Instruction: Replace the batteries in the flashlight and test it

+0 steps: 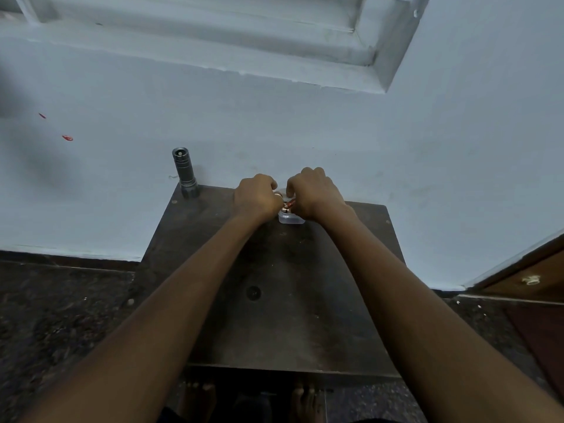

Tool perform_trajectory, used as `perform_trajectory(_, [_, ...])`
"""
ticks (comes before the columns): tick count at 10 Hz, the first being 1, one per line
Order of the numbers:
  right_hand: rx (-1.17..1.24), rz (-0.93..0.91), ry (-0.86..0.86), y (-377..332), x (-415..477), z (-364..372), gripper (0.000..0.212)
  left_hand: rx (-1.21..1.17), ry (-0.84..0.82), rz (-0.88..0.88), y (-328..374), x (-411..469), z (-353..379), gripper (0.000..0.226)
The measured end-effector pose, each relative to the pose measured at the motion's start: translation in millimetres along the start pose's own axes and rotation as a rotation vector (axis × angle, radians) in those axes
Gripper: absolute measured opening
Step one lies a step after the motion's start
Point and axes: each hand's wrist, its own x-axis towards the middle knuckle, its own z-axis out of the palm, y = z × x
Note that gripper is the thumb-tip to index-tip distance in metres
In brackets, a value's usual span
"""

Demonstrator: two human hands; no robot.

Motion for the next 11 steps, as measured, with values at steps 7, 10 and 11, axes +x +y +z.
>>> perform_trajectory(7, [-0.152,-0.037,0.117,0,5,10,0.024,0.017,0.043,0.031,-5,-2,4,0.033])
perform_trajectory(10, [-0.048,-0.01,0.138,2,-9,-8,0.024,0.138,0.06,0.004,-4,-16,-15,0.031])
perform_trajectory(11, [0.002,0.032,0.202,-5,-32,-22,0.028,0.247,0.094,0.054,2,-38,-31,0.032])
